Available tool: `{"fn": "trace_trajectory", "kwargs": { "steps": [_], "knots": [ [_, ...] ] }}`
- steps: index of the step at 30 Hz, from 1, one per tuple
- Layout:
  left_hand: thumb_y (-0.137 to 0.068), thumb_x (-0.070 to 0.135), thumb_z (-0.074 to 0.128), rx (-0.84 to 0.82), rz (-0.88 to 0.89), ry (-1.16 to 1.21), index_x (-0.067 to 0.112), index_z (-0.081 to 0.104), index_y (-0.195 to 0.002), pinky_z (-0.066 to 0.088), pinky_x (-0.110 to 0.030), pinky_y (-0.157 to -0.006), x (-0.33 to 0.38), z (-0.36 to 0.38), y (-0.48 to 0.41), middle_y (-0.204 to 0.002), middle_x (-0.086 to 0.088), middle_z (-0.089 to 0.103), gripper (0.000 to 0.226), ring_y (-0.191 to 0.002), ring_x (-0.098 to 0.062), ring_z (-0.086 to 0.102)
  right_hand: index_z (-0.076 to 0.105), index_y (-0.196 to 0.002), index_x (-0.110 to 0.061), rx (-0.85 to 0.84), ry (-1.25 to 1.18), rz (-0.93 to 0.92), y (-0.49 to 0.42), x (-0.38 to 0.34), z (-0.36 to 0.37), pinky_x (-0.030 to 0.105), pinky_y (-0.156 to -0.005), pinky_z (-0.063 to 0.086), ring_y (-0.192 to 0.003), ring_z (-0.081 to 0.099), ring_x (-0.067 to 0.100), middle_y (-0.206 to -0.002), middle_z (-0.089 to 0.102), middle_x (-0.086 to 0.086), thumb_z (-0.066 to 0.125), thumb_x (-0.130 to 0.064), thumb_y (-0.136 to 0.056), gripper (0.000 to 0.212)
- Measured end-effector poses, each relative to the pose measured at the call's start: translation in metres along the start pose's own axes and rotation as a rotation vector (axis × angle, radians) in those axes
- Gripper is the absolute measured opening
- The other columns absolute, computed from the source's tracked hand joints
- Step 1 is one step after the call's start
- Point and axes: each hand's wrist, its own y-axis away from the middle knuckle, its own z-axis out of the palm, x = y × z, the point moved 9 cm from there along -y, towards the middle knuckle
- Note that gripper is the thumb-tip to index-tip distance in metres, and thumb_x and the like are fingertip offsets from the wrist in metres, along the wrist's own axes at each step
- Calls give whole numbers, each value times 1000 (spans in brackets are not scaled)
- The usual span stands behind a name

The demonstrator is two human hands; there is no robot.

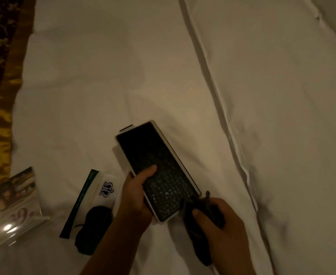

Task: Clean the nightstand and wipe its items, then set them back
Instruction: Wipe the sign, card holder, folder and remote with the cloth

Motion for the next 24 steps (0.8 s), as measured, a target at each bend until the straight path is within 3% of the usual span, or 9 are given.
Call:
{"fn": "trace_trajectory", "kwargs": {
  "steps": [4, 7, 9, 11, 14, 15, 19, 21, 24],
  "knots": [
    [-76, 13, 77, 47, 118, -331, 9, 65, -119, 58, -39, -75, 10, -6, -9, -105, -12, 76, 45, -91, -30, 74, 73, -78, -38, 55, -13, -51, -8, 1, -18, 4, -58, 46, -71, 66, -6, -75, 73, -18, 76, -12, -77, 27],
    [-85, 16, 74, 191, 386, -613, 26, 58, -117, 51, -13, -54, 38, -14, 4, -90, 16, 66, 37, -73, -1, 68, 71, -82, -44, 71, -25, -89, -13, -3, -22, 16, -63, 52, -74, 68, -1, -79, 74, -15, 75, -16, -78, 29],
    [-87, 21, 72, 251, 422, -656, 26, 48, -138, 40, -5, -40, 39, -21, 12, -83, 27, 50, 56, -64, 3, 58, 72, -85, -42, 81, -44, -92, -18, -7, -23, 30, -72, 56, -76, 69, 3, -82, 74, -13, 75, -19, -78, 25],
    [-88, 27, 72, 256, 340, -605, 15, 43, -145, 47, -14, -48, 26, -26, 11, -84, 20, 54, 66, -70, 0, 56, 71, -86, -42, 93, -45, -111, -25, -14, -24, 36, -77, 57, -79, 69, 6, -84, 73, -13, 75, -21, -78, 22],
    [-85, 33, 75, 253, 179, -518, 8, 65, -118, 61, -40, -75, 10, -27, 2, -99, -7, 74, 43, -85, -24, 72, 70, -87, -41, 83, -47, -151, -35, -25, -23, 36, -76, 57, -77, 69, 5, -85, 72, -14, 73, -21, -80, 21],
    [-83, 35, 76, 247, 151, -501, 8, 68, -112, 61, -43, -79, 9, -26, -1, -102, -9, 75, 40, -88, -27, 72, 70, -87, -40, 76, -54, -158, -38, -29, -23, 35, -75, 57, -77, 69, 4, -85, 72, -14, 73, -21, -80, 21],
    [-75, 36, 82, 150, 72, -343, 10, 70, -104, 59, -33, -61, 7, -21, -13, -92, -5, 79, 41, -80, -24, 76, 69, -82, -45, 52, -59, -180, -46, -38, -27, 28, -69, 55, -76, 68, 1, -84, 71, -19, 72, -18, -82, 28],
    [-70, 33, 82, 98, 82, -294, 9, 68, -111, 60, -38, -69, 10, -15, -13, -95, -6, 79, 49, -83, -24, 77, 70, -83, -43, 60, -72, -176, -49, -39, -32, 33, -72, 58, -76, 70, 5, -85, 72, -12, 73, -19, -82, 24],
    [-67, 27, 81, 69, 110, -225, 4, 63, -118, 59, -50, -83, 12, -11, -9, -105, -15, 77, 59, -94, -34, 74, 70, -83, -44, 64, -86, -188, -52, -45, -40, 33, -70, 58, -74, 70, 4, -83, 72, -16, 73, -19, -81, 25]
  ]
}}
